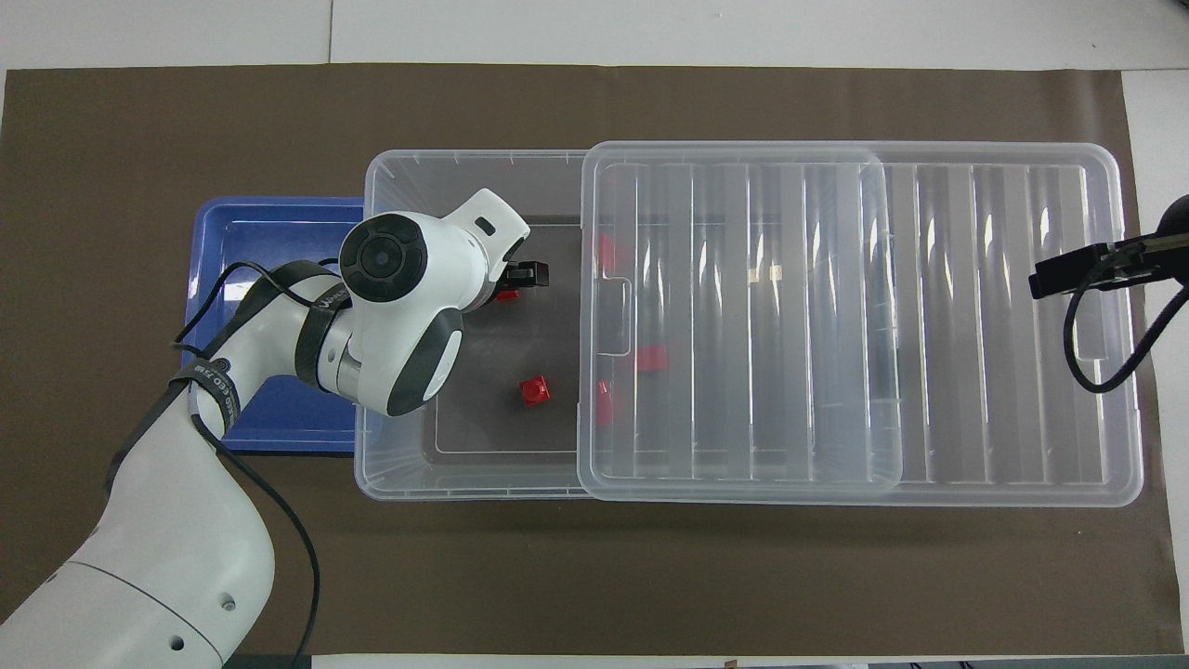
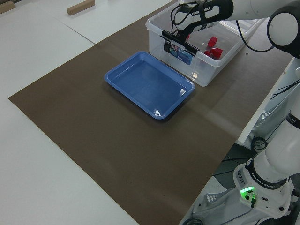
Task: Place red block in blue tray from box
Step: 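Reach the left gripper into the box over a red block, then grasp the red block with the left gripper and lift it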
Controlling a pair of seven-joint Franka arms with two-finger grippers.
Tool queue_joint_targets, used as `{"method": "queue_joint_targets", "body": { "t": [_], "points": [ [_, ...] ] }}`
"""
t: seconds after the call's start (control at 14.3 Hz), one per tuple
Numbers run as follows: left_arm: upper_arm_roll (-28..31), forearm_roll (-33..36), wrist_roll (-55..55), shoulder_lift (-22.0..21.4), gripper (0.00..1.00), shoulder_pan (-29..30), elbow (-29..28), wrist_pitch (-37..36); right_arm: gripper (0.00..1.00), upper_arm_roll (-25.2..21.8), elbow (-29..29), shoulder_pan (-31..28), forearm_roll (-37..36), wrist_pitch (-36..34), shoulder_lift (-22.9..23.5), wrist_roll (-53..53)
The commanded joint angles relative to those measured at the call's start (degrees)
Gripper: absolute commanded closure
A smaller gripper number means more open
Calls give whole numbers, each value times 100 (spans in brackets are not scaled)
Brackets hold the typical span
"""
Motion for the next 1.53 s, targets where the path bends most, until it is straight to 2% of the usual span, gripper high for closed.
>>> {"method": "queue_joint_targets", "body": {
  "t": [0.0, 0.07, 0.21, 0.28, 0.56, 0.98, 1.05, 1.12, 1.26, 1.33, 1.47],
  "points": [
    [35, 109, -202, 36, 17, -2, -89, 274, 0, 139, 48, 105, 38, -206, -113, 591],
    [35, 109, -210, 36, 36, -2, -98, 283, 0, 139, -56, 79, 55, -136, -157, 618],
    [44, 109, -280, 27, 93, -11, -159, 274, 0, 139, -268, 70, 248, 57, -263, 618],
    [52, 109, -437, 27, 100, -19, -168, 231, 0, 139, -268, 53, 249, 58, -263, 610],
    [61, 109, -711, -174, 100, -19, -142, -58, 0, 130, -268, 79, 240, -13, -272, 592],
    [70, 109, -615, -1579, 100, 165, 60, -1946, 0, 130, -295, 44, 231, 49, -272, 566],
    [79, 109, -571, -1807, 100, 191, 69, -2202, 18, 121, -321, 0, 231, 110, -272, 522],
    [70, 109, -458, -2019, 100, 305, 61, -2387, 46, 121, -426, -113, 231, 328, -280, 348],
    [70, 91, 85, -2388, 100, 603, -1, -2826, 89, 112, -785, -525, 240, 768, -394, -519],
    [70, 91, 393, -2451, 100, 726, -1, -2985, 100, 112, -900, -701, 240, 918, -395, -890],
    [70, 91, 1026, -2495, 100, 1086, -140, -3013, 100, 104, -1077, -1036, 240, 1243, -351, -1559]
  ]
}}
